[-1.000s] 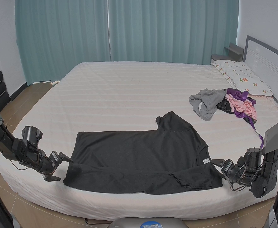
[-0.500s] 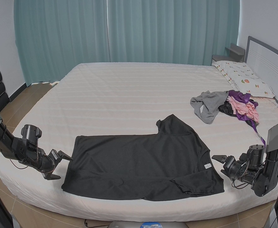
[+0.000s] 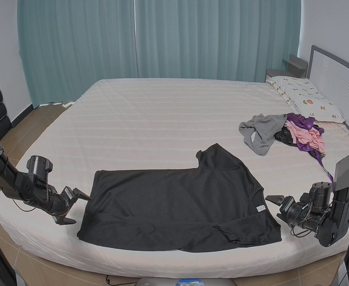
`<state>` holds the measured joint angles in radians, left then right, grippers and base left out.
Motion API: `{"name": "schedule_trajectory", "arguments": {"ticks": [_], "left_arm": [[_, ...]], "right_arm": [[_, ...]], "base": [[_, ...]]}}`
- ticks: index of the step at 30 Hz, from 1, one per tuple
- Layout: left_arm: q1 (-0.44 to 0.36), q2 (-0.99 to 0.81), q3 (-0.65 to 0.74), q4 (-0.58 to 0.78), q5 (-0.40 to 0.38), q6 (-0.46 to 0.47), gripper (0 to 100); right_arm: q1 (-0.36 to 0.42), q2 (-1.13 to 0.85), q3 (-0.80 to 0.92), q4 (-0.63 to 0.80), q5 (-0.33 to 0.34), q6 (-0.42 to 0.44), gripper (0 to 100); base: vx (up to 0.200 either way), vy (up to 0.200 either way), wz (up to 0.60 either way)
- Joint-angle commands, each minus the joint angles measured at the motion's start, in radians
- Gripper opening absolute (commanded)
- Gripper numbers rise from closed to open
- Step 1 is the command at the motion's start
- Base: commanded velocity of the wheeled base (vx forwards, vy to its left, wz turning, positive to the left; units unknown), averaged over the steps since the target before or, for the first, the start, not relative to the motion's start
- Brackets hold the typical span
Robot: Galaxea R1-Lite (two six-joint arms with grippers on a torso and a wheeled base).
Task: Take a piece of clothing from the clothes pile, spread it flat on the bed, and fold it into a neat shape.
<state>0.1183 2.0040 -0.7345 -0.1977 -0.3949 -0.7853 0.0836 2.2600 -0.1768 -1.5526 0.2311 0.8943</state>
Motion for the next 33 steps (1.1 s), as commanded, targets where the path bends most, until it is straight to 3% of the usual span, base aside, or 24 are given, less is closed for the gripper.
{"name": "schedule_trajectory", "arguments": {"ticks": [1,6,33], "left_arm": [[0.006,-0.004,-0.002,-0.002,-0.01,-0.017,100],[0.004,0.002,-0.003,0.0,-0.012,-0.018,100],[-0.002,-0.06,-0.034,-0.016,-0.007,-0.018,100]], "right_arm": [[0.001,0.001,0.0,-0.014,-0.001,0.0,100],[0.001,-0.004,0.0,-0.014,-0.001,0.0,100],[0.008,-0.019,0.003,-0.014,-0.001,-0.001,100]], "base": [[0.0,0.2,0.0],[0.0,0.2,0.0],[0.022,0.0,0.0]]}}
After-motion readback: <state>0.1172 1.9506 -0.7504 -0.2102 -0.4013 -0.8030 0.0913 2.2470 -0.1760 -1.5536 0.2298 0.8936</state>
